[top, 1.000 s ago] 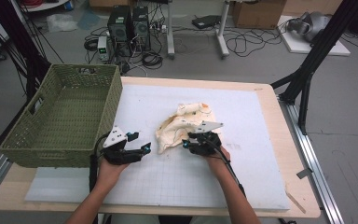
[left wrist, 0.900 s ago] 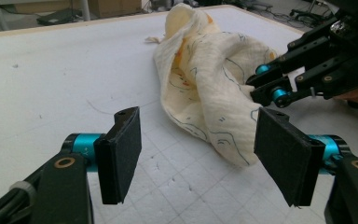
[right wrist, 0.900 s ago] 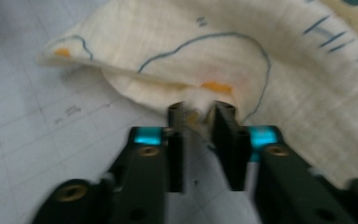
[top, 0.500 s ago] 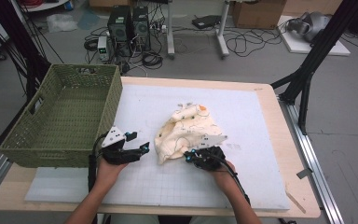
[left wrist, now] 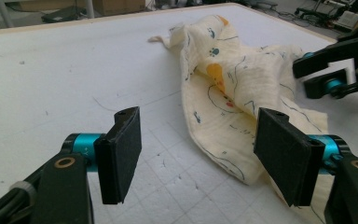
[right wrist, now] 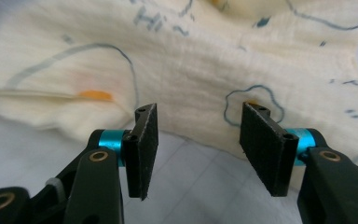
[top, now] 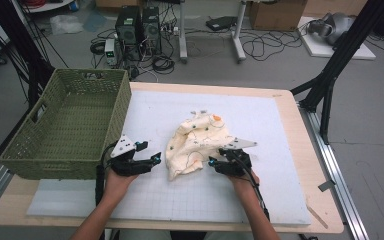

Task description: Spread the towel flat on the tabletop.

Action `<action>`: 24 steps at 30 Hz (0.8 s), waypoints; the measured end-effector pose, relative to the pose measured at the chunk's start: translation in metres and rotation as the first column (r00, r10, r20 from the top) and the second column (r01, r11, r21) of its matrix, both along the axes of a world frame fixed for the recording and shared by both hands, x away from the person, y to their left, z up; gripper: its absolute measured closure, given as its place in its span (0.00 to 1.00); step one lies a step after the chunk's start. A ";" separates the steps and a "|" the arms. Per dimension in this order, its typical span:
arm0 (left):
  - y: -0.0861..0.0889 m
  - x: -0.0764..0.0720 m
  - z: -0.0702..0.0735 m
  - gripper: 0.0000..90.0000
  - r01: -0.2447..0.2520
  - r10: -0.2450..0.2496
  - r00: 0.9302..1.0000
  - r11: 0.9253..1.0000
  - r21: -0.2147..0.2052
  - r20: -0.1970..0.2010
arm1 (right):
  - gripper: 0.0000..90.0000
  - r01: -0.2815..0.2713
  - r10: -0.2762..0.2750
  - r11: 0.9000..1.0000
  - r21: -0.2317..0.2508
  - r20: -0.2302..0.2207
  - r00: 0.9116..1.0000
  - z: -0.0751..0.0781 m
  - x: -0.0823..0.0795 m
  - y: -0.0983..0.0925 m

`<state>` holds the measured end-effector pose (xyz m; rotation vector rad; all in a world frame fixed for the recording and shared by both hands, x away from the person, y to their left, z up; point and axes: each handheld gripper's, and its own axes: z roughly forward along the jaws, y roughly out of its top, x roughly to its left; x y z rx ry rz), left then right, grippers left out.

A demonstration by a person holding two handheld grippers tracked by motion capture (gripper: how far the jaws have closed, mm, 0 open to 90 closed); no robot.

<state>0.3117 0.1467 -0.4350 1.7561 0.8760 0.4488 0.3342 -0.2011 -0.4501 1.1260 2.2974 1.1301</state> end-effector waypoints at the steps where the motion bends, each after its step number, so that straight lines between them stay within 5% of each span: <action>1: 0.000 0.000 0.000 0.36 0.001 -0.001 1.000 1.000 0.003 0.000 | 0.57 0.007 -0.007 0.999 -0.045 -0.005 1.000 -0.001 0.004 0.006; 2: 0.000 0.000 0.000 0.36 0.002 -0.002 1.000 1.000 0.003 0.000 | 0.64 0.007 -0.006 0.998 -0.066 0.017 1.000 0.000 0.007 0.009; 4: -0.001 0.000 0.000 0.36 0.007 -0.007 1.000 1.000 0.001 0.000 | 0.78 -0.033 0.033 0.996 -0.083 -0.008 0.999 0.002 0.016 0.012; 6: -0.001 0.000 0.000 0.36 0.009 -0.009 1.000 1.000 -0.004 0.002 | 0.96 -0.093 0.094 0.982 -0.162 -0.001 0.996 0.007 0.021 0.016; 9: 0.000 0.000 0.000 0.36 0.009 -0.009 1.000 1.000 -0.004 0.002 | 0.97 -0.119 0.120 0.959 -0.256 -0.012 0.993 0.014 0.029 0.021; 14: 0.001 0.000 0.000 0.36 0.007 -0.007 1.000 1.000 -0.009 0.002 | 0.97 -0.008 0.009 0.983 -0.181 0.006 1.000 0.020 0.042 -0.005; 19: 0.000 0.000 -0.001 0.36 0.020 -0.020 1.000 1.000 -0.011 0.003 | 0.97 0.106 -0.108 0.976 -0.188 0.002 0.994 0.026 0.051 -0.038; 21: -0.002 0.000 -0.001 0.35 0.024 -0.024 1.000 1.000 -0.013 0.001 | 0.96 0.155 -0.163 0.970 -0.188 -0.027 0.986 0.025 0.056 -0.052; 24: -0.004 0.000 -0.002 0.36 0.035 -0.036 0.999 0.999 -0.005 -0.006 | 0.96 0.230 -0.236 0.955 -0.187 -0.009 0.972 0.027 0.057 -0.064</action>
